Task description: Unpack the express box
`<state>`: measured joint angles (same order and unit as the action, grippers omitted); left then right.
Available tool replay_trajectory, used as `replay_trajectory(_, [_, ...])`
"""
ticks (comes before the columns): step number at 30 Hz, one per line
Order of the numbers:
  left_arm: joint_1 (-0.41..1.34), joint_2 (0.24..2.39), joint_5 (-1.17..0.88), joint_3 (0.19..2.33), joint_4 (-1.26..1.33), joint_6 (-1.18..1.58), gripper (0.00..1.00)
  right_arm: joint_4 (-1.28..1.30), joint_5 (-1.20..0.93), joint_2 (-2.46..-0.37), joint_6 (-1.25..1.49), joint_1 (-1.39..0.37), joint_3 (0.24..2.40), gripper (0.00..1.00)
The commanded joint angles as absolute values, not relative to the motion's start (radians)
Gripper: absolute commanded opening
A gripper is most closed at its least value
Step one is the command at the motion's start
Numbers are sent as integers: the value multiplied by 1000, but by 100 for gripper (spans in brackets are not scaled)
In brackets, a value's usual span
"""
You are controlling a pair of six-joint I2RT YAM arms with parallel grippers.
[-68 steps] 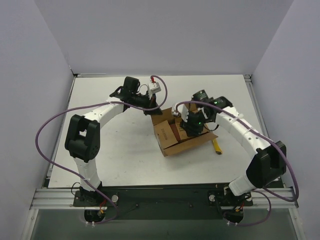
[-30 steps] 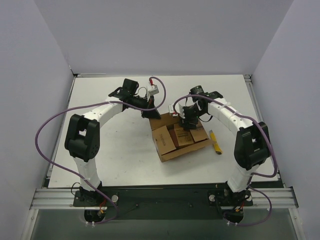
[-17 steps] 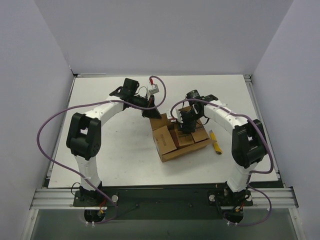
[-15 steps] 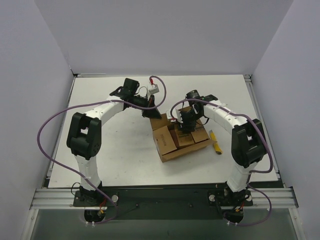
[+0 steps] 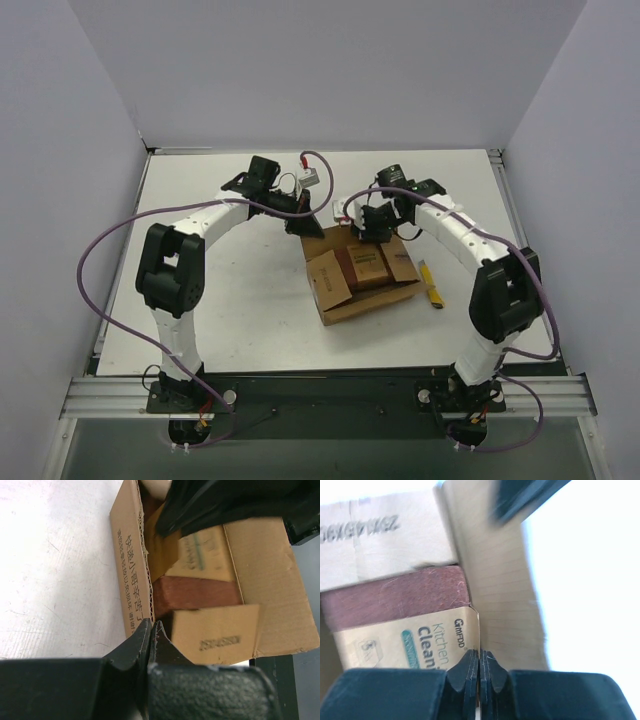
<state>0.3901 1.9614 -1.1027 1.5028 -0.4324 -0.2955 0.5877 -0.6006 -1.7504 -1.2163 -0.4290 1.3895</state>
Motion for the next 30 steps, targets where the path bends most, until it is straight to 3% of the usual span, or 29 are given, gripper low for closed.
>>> replay_trajectory(1, [399, 1979, -1081, 1529, -468, -313, 0, 509, -712, -1592, -948, -426, 1529, 0])
replay_trajectory(5, [397, 1959, -1065, 1531, -460, -299, 0, 450, -655, -1516, -702, -416, 1563, 0])
replay_trajectory(8, [384, 1931, -1022, 1514, -463, -299, 0, 371, -490, -1445, -573, -362, 1523, 0])
replay_trajectory(15, [315, 1803, -928, 1391, -374, -184, 0, 279, -111, -1374, -125, -82, 1362, 0])
replay_trajectory(20, [255, 1714, -816, 1250, -180, 101, 0, 334, -92, -1442, 0, 144, 1324, 0])
replay_trajectory(24, [252, 1632, -776, 1131, -77, 227, 0, 350, -182, -1511, 0, 201, 1289, 0])
replay_trajectory(25, [252, 1618, -767, 1117, -55, 244, 0, 348, -199, -1531, -27, 202, 1264, 9])
replay_trajectory(26, [253, 1608, -762, 1108, -31, 259, 6, 351, -216, -1537, -37, 202, 1258, 33])
replay_trajectory(29, [252, 1582, -778, 1111, -35, 287, 42, 370, -226, -1545, -64, 204, 1264, 74])
replay_trajectory(30, [252, 1562, -785, 1114, -32, 281, 48, 382, -225, -1543, -77, 204, 1276, 78])
